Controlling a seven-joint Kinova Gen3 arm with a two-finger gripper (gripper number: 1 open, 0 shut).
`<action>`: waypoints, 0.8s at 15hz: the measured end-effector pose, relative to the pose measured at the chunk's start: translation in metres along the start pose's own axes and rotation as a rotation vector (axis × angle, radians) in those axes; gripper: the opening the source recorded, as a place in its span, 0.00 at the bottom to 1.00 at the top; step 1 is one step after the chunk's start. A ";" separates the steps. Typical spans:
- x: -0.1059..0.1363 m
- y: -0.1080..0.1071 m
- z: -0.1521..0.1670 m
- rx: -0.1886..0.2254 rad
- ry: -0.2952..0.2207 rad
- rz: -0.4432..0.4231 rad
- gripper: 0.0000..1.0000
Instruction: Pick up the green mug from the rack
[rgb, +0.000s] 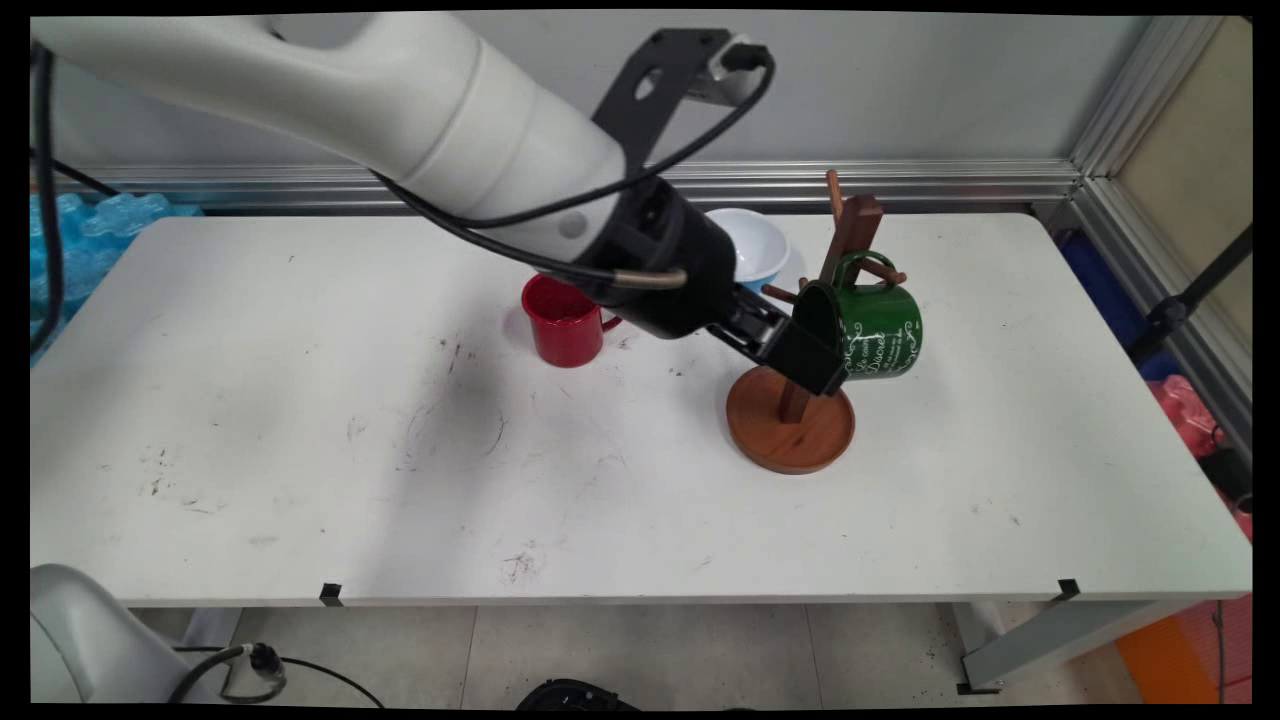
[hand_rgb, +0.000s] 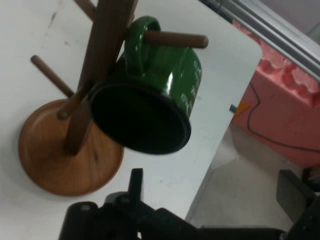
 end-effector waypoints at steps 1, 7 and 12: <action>0.000 -0.001 0.005 -0.008 0.008 -0.005 1.00; 0.000 -0.008 0.032 -0.042 0.048 -0.018 1.00; -0.002 -0.012 0.046 -0.061 0.068 -0.027 1.00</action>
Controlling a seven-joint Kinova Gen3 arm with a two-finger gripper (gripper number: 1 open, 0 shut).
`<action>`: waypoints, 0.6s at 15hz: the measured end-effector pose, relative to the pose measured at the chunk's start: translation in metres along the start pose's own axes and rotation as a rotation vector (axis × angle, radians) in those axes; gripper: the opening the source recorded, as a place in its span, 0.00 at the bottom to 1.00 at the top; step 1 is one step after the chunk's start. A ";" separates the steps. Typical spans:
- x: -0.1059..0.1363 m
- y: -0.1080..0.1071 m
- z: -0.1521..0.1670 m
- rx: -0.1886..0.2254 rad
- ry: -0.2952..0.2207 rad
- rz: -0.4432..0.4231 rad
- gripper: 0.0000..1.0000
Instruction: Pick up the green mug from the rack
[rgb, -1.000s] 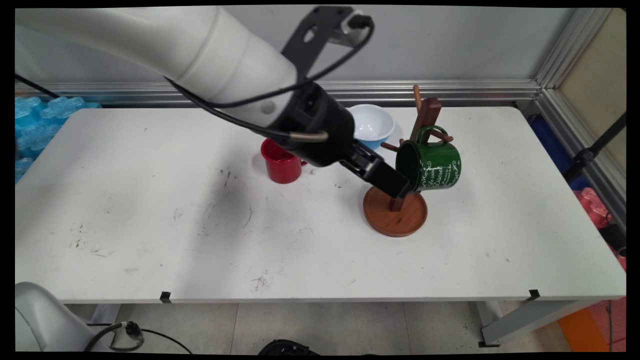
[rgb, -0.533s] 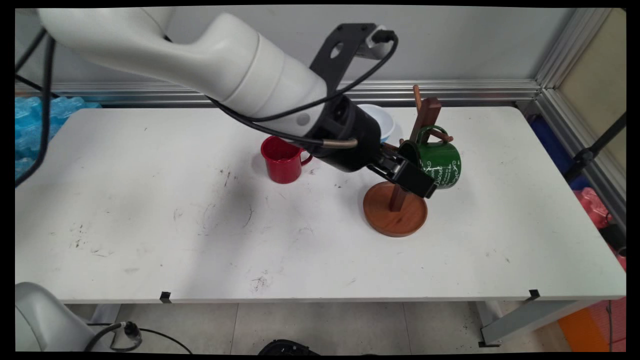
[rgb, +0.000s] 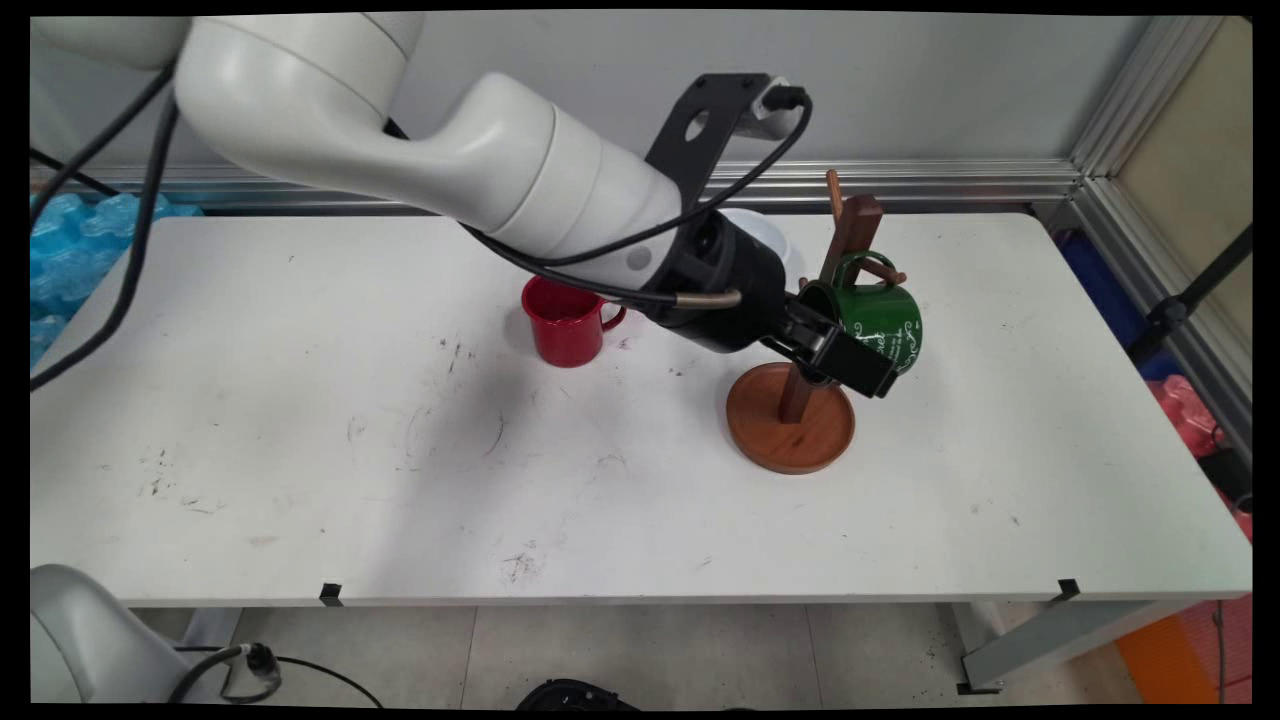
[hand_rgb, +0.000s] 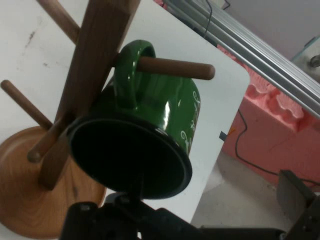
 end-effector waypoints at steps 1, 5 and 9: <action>0.000 -0.001 0.003 -0.004 0.005 -0.002 1.00; -0.001 -0.004 0.013 -0.016 0.022 -0.010 1.00; -0.002 -0.006 0.020 -0.023 0.035 -0.018 1.00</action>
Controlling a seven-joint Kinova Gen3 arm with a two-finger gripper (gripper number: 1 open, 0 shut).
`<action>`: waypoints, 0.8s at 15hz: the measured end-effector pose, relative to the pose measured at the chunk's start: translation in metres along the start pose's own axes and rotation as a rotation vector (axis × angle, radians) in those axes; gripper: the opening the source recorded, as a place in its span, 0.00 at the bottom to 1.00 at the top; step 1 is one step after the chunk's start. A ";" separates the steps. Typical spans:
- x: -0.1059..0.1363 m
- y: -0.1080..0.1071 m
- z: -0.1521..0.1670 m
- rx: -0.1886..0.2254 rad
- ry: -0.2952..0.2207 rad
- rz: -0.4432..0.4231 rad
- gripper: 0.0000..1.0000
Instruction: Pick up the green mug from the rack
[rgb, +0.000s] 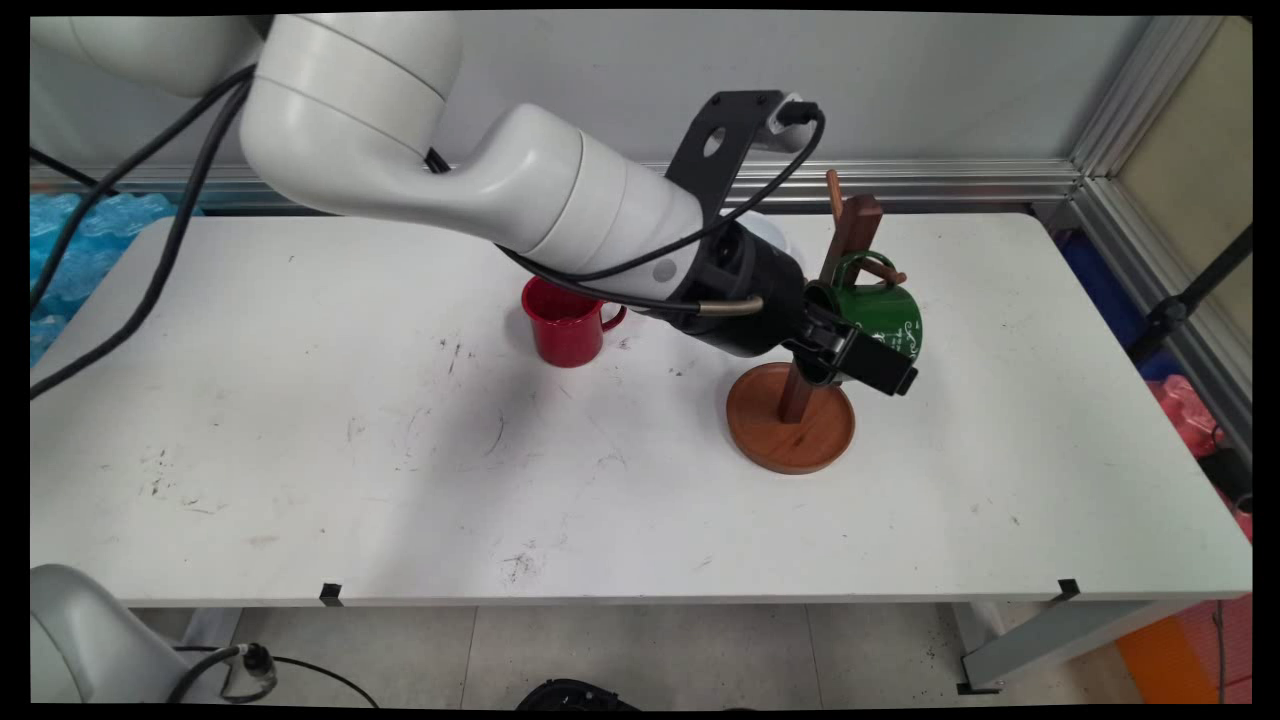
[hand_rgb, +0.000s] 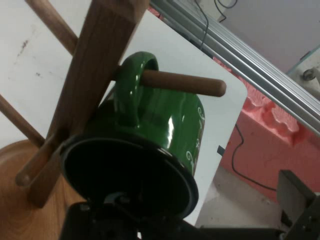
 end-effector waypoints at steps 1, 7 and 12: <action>0.000 -0.001 0.002 -0.002 0.003 -0.003 1.00; 0.000 -0.002 0.010 -0.017 0.020 -0.008 0.00; -0.001 -0.003 0.013 -0.019 0.026 -0.002 0.00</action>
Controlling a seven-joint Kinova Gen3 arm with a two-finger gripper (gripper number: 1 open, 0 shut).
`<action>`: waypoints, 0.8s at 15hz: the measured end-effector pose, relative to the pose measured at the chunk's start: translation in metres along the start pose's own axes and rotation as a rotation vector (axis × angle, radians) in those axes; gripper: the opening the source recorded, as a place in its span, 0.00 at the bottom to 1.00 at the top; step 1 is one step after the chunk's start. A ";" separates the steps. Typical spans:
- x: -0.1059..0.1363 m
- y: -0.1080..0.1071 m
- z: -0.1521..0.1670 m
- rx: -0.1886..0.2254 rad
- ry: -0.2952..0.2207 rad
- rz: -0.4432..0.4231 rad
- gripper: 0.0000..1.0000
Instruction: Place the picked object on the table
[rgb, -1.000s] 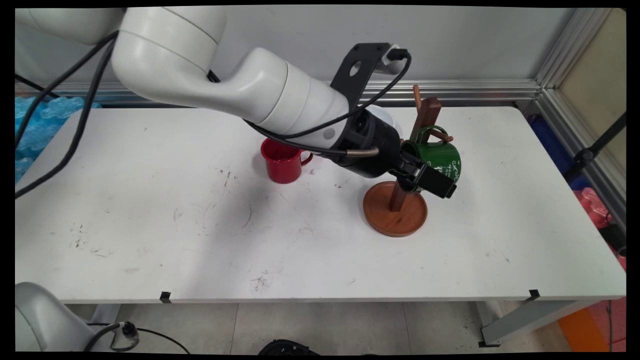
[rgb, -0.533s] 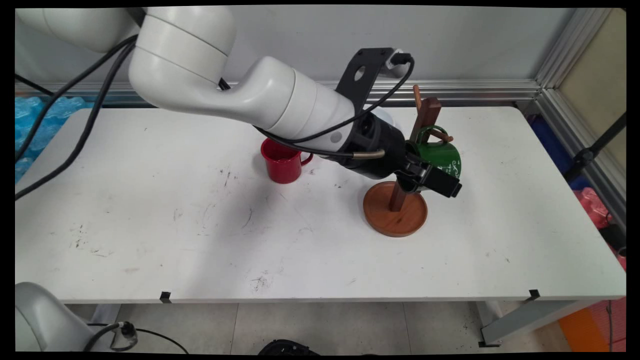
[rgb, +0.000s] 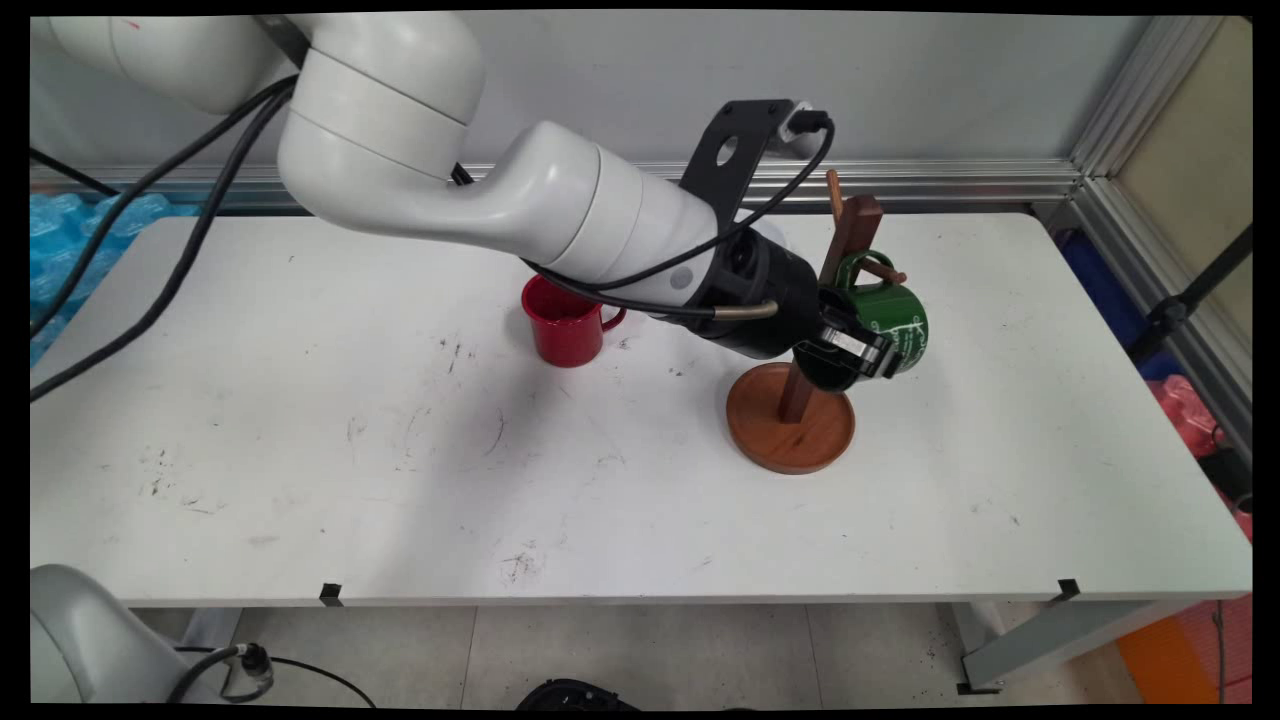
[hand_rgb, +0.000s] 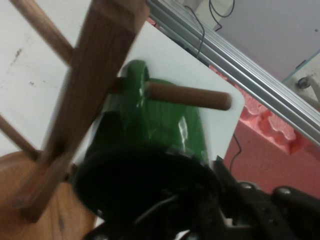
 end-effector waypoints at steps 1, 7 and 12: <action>0.000 0.000 0.000 0.000 0.000 0.002 0.00; -0.002 0.000 -0.002 0.002 0.001 0.011 0.00; 0.001 0.007 -0.011 -0.007 0.003 0.025 0.00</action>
